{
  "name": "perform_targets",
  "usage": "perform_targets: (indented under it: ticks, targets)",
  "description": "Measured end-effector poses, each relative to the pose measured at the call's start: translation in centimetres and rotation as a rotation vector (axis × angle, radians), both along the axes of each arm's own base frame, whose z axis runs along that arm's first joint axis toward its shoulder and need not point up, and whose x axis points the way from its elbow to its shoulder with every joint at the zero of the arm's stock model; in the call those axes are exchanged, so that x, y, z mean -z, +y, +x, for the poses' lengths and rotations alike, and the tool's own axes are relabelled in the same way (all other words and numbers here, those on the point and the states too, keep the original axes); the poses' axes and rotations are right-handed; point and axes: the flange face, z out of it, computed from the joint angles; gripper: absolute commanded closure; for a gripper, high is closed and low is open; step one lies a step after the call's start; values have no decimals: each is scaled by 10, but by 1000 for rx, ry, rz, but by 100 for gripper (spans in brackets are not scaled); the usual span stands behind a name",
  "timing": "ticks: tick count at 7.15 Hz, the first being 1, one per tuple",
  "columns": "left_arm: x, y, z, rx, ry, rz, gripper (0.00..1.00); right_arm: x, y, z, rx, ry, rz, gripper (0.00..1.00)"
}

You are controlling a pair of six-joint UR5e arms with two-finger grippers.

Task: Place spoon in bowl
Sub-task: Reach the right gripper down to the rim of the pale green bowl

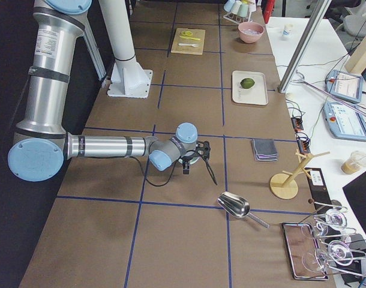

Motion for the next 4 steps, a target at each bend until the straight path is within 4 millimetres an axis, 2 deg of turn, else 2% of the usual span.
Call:
perform_targets:
  ticks: [1, 2, 4]
  targets:
    - [0, 0, 0, 0, 0, 0, 0, -1, -4, -6, 5, 1, -2, 88]
    - [0, 0, 0, 0, 0, 0, 0, -4, -7, -8, 7, 3, -5, 100]
    - [0, 0, 0, 0, 0, 0, 0, -4, -7, -8, 9, 0, -7, 100]
